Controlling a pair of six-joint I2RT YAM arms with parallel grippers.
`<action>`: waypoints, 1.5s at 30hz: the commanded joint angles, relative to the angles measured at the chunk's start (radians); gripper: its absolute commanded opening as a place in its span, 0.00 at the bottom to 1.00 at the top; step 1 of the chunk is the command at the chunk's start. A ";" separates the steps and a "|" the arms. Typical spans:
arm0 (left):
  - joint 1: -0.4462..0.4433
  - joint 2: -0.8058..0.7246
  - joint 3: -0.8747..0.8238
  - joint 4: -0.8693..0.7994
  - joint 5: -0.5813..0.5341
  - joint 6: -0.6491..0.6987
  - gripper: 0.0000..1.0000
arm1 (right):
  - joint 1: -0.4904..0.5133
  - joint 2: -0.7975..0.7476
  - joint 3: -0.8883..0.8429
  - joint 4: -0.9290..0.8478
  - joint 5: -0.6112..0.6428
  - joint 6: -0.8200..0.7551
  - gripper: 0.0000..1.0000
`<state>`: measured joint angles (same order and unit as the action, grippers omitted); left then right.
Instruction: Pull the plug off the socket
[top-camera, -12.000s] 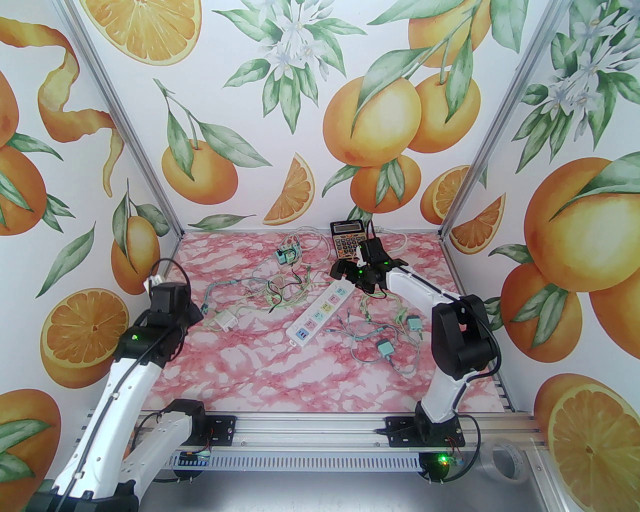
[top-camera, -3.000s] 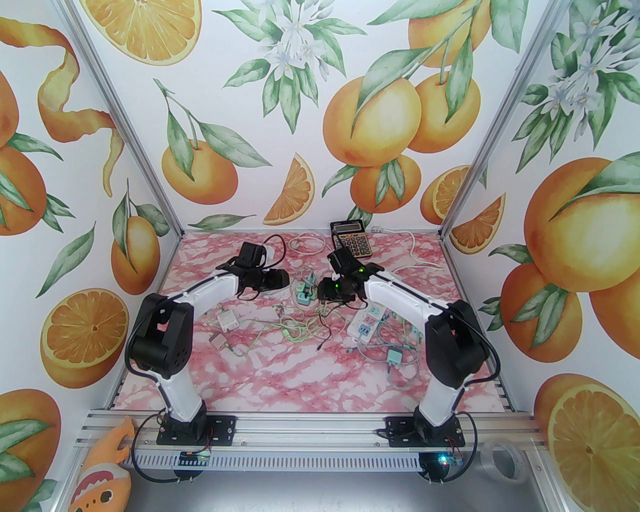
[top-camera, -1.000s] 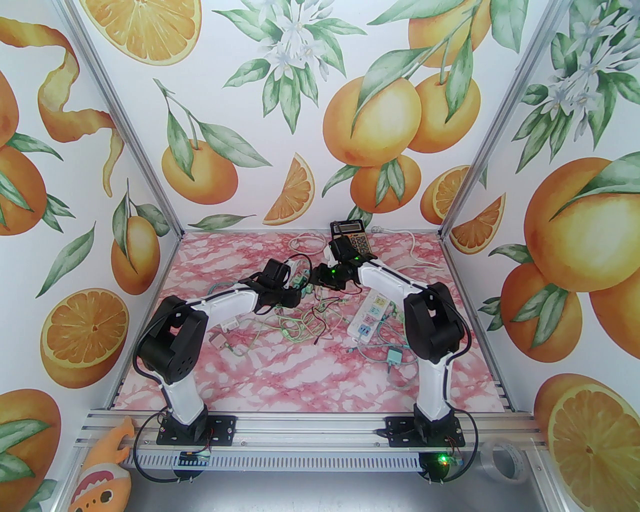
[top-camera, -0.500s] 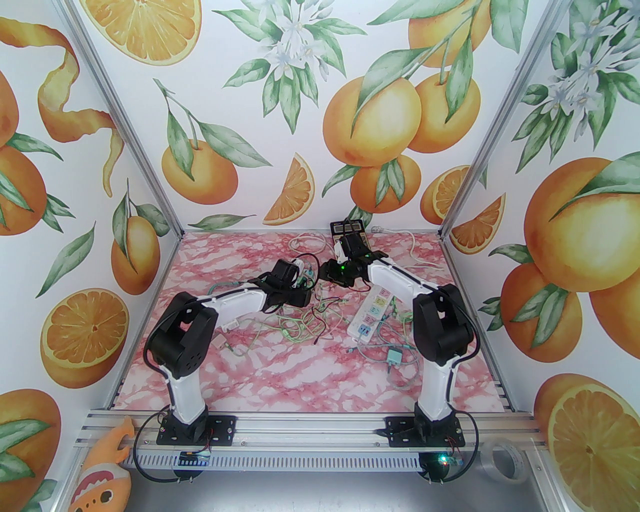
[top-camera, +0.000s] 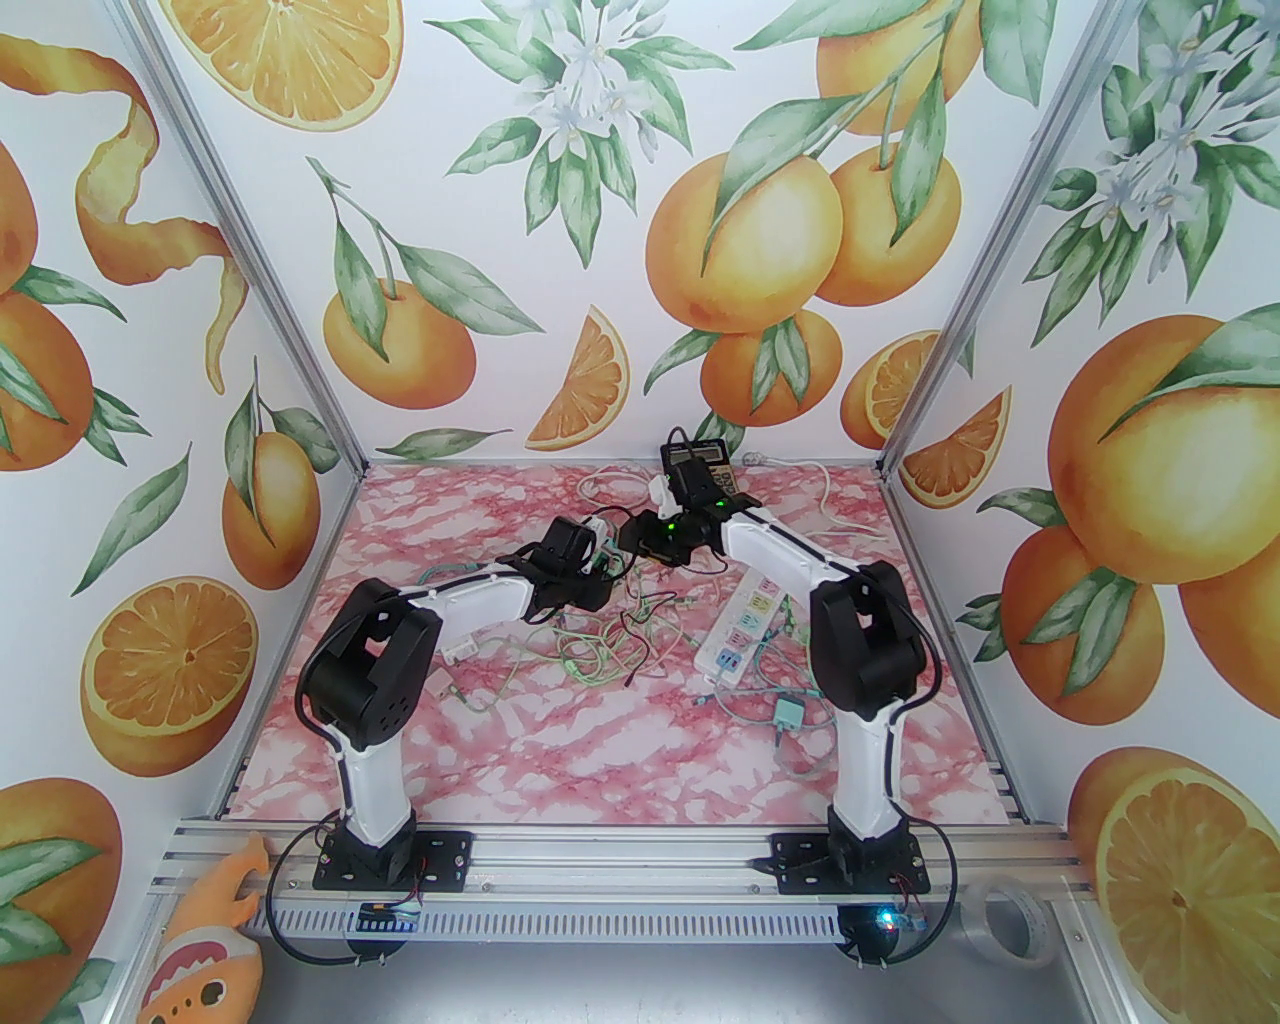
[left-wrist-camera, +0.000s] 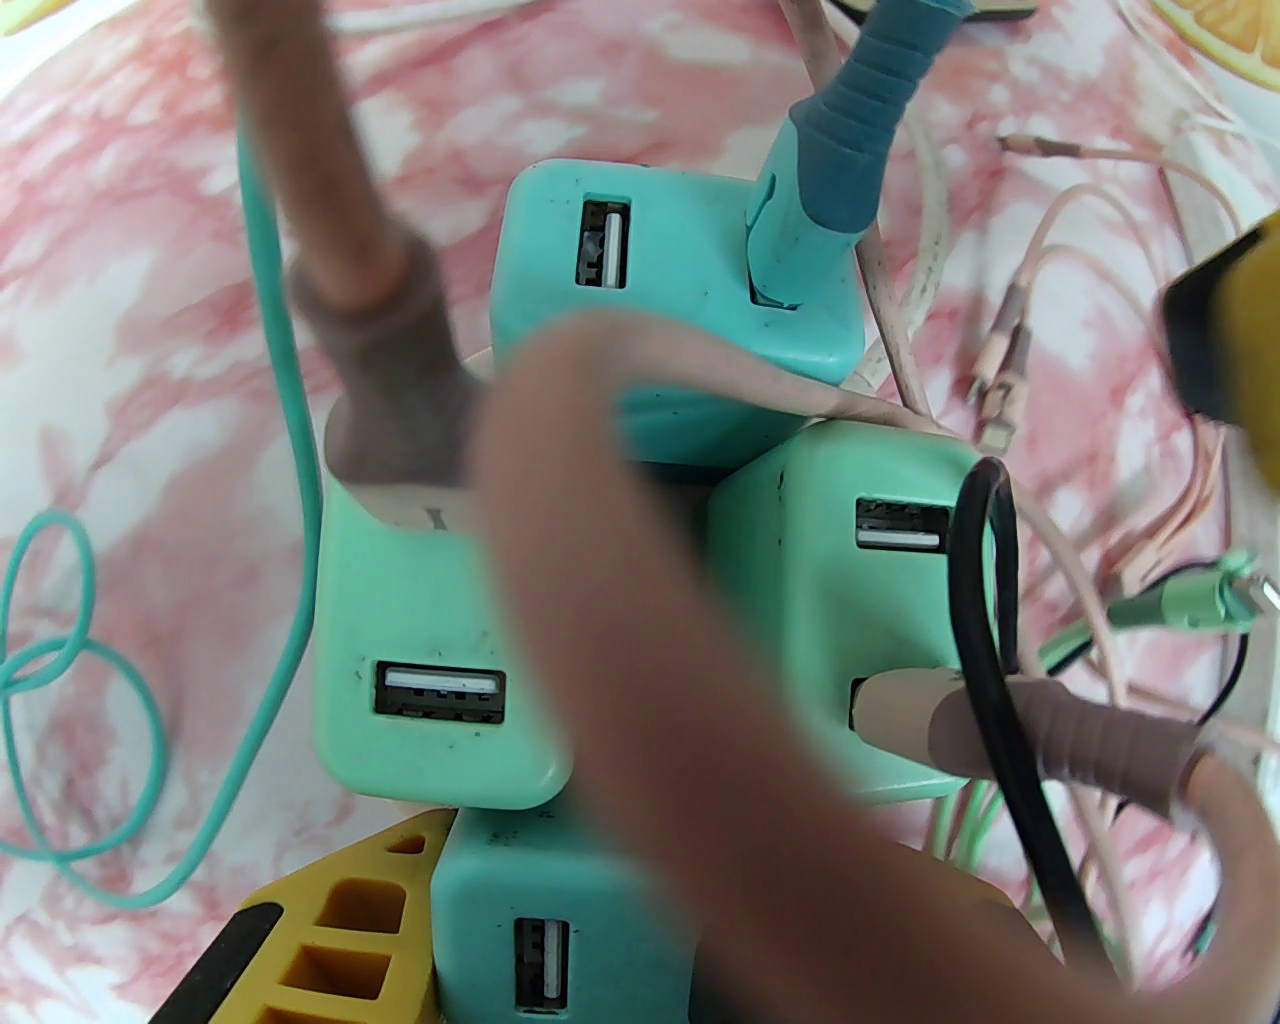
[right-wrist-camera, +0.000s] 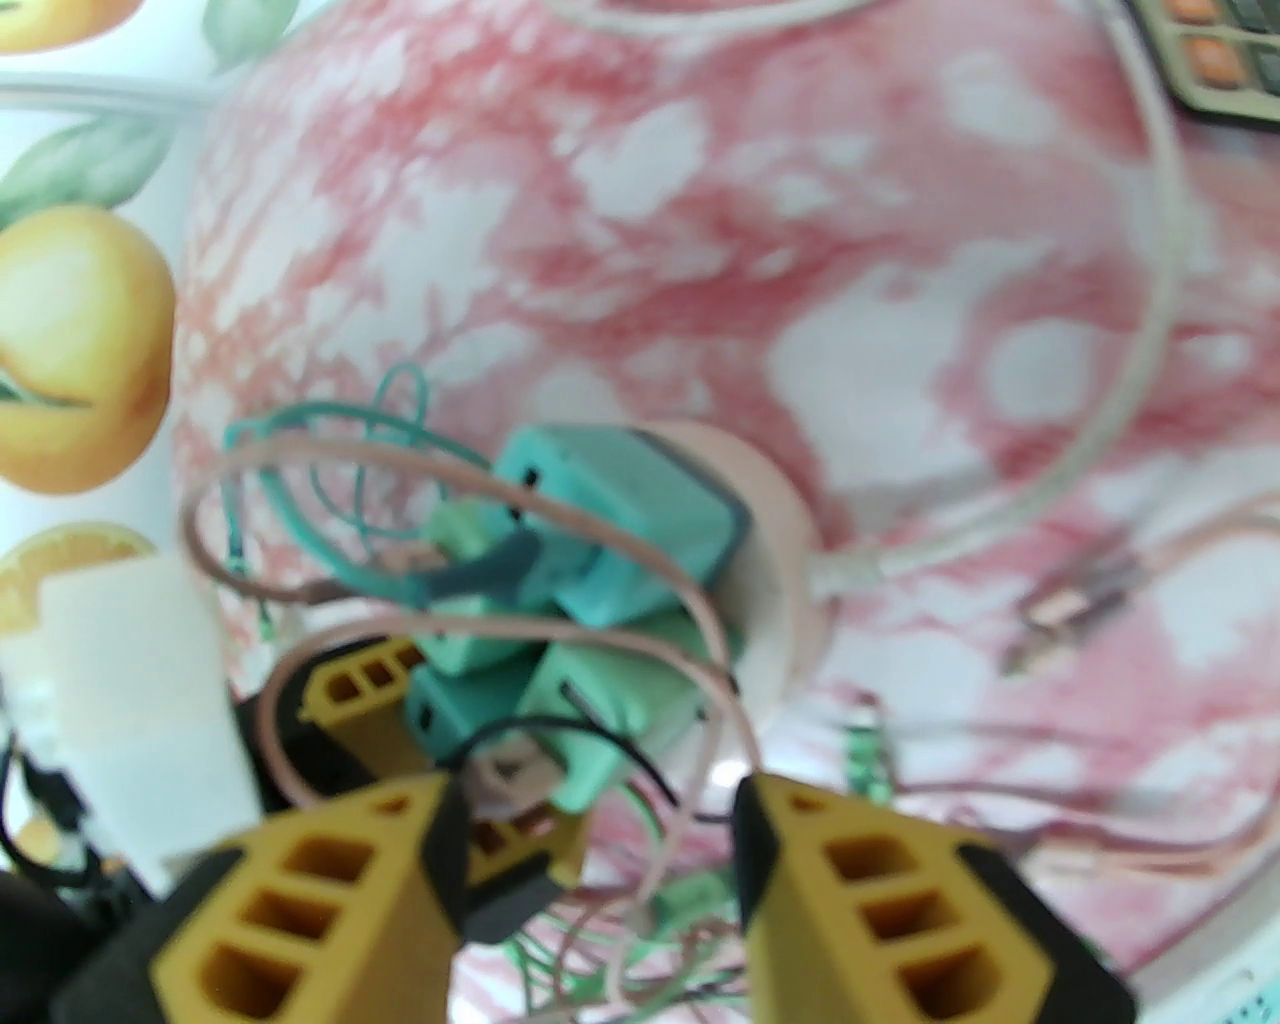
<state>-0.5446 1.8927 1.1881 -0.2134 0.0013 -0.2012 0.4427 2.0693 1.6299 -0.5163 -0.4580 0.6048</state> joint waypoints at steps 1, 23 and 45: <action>0.012 -0.050 -0.019 -0.014 0.025 0.014 0.32 | 0.010 0.042 0.024 0.002 -0.040 0.004 0.49; 0.012 -0.040 -0.006 -0.020 0.078 0.023 0.31 | 0.025 0.126 0.106 -0.087 0.138 -0.107 0.50; 0.012 -0.036 0.014 -0.018 0.067 0.017 0.22 | 0.017 0.160 0.042 -0.184 0.094 -0.145 0.47</action>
<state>-0.5304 1.8858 1.1816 -0.2211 0.0349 -0.1749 0.4534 2.1990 1.7287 -0.5579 -0.4797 0.5129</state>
